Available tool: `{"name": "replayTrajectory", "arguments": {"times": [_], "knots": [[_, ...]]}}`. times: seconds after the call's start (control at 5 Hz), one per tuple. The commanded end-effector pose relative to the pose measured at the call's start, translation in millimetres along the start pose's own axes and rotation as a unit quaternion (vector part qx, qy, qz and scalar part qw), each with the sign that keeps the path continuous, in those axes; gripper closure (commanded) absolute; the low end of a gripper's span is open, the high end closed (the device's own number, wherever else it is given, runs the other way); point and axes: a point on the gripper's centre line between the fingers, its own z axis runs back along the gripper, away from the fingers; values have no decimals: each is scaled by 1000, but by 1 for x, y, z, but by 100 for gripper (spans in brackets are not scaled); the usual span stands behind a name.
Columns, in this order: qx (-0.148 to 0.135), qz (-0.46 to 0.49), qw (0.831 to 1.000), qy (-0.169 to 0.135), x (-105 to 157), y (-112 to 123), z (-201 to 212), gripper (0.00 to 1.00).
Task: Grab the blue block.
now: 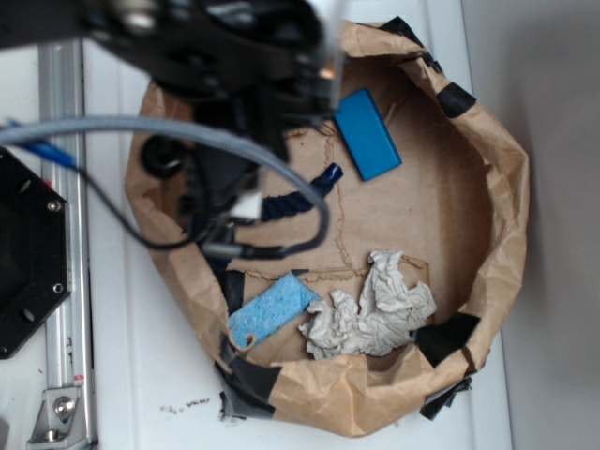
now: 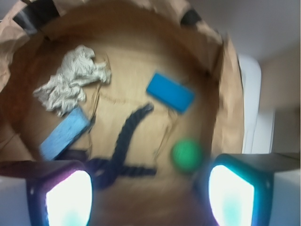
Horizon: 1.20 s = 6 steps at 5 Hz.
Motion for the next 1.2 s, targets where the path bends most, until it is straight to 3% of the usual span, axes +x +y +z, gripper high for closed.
{"name": "replayTrajectory", "arguments": {"times": [0.0,0.2,0.4,1.0], "knots": [[21,-147,989,6,17,-18,-47,0],[27,-185,982,17,21,-15,-70,0],[10,-184,983,11,23,7,-84,0],[25,-196,980,-12,31,30,-83,0]]}}
